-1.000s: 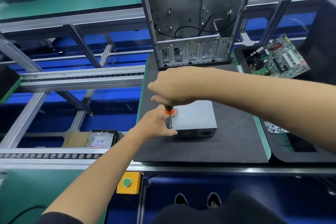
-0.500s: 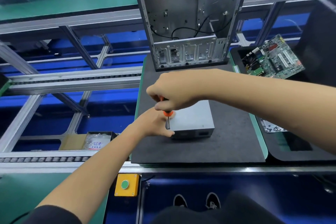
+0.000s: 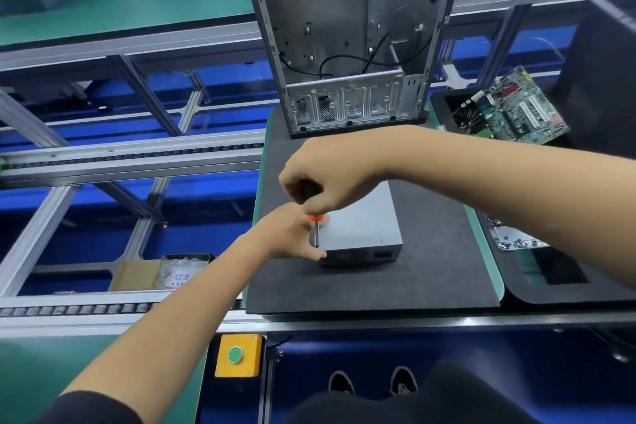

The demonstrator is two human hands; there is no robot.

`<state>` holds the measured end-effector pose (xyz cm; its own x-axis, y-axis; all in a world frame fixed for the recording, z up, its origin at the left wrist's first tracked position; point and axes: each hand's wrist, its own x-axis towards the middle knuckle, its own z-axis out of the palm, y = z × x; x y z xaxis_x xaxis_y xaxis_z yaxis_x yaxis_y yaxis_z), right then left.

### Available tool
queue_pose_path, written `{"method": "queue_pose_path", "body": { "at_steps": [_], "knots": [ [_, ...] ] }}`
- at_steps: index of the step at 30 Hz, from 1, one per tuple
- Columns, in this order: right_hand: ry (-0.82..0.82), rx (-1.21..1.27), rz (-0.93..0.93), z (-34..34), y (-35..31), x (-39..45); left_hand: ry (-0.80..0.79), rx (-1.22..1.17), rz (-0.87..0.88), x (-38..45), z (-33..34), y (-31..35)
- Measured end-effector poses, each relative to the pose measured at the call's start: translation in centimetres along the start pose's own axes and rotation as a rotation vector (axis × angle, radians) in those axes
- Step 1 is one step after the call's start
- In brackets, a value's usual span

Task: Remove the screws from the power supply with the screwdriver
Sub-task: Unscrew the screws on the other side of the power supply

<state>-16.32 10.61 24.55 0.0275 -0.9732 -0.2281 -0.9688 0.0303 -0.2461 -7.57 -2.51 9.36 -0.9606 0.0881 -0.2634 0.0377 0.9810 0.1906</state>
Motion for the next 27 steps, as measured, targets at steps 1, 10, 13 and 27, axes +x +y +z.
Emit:
{"method": "queue_pose_path", "body": {
  "at_steps": [1,10,13,27],
  "knots": [
    [0.033,-0.036,0.024,0.2,0.0,0.0,-0.009,0.011,0.002,0.0,-0.1,-0.1],
    [0.016,-0.131,0.055,0.3,-0.3,0.5,0.026,-0.037,0.065,-0.1,-0.6,-0.4],
    [-0.063,0.045,-0.030,-0.4,-0.5,0.3,0.048,-0.034,0.072,-0.3,-0.7,-0.3],
    [0.038,0.133,0.008,-0.1,0.1,0.3,0.071,-0.075,0.061,-0.1,-0.5,-0.3]
  ]
}}
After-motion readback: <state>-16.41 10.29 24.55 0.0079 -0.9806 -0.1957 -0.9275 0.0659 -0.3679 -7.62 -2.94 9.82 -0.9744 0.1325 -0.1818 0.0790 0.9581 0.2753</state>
